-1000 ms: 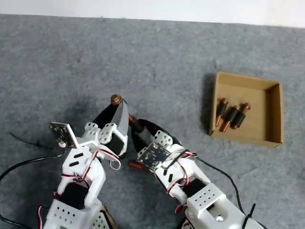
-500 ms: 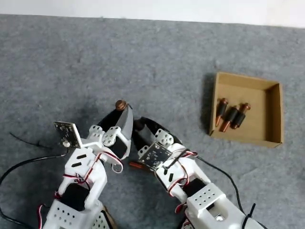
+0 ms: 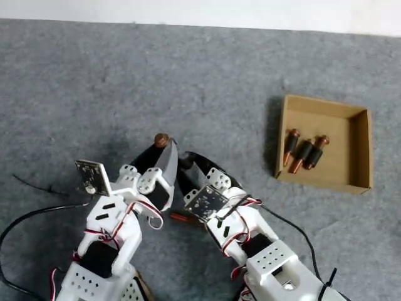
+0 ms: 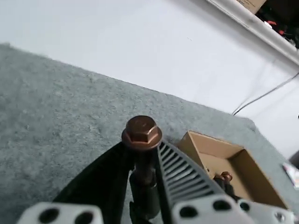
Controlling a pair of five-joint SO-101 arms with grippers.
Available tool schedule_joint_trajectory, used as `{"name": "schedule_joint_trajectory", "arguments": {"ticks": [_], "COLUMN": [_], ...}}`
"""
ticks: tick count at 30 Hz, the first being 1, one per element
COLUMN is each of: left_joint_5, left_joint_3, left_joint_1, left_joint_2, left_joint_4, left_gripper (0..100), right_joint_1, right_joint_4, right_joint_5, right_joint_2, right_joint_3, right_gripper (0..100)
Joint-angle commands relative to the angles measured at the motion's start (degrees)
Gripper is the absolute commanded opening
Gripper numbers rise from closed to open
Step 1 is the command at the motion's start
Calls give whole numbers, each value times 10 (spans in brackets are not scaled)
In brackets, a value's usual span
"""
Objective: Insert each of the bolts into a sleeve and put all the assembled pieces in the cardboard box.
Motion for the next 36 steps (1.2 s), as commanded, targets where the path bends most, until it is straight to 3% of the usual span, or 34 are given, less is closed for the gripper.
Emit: {"name": "schedule_joint_trajectory", "arguments": {"ticks": [1, 5, 11, 14, 19, 26, 36], "left_joint_5": [-44, -48, -46, -45, -44, 42, 53], "left_joint_3": [10, 10, 10, 10, 10, 10, 10], "left_joint_1": [28, 32, 36, 43, 0, -100, -111], "left_joint_2": [1, 1, 1, 1, -3, -3, -3], "left_joint_4": [15, 21, 41, 47, 42, -12, -13], "left_gripper": [11, 30, 259, 326, 333, 333, 333], "right_joint_1": [14, 14, 15, 15, 16, 54, 133], "right_joint_4": [-32, -32, -32, -32, -32, -32, -33], "right_joint_5": [0, 0, 0, 0, 0, 0, -2], "right_joint_2": [-11, -11, -11, -11, -11, -11, -11], "right_joint_3": [75, 76, 76, 76, 75, 72, 60], "right_gripper": [5, 5, 5, 5, 5, 5, 5]}}
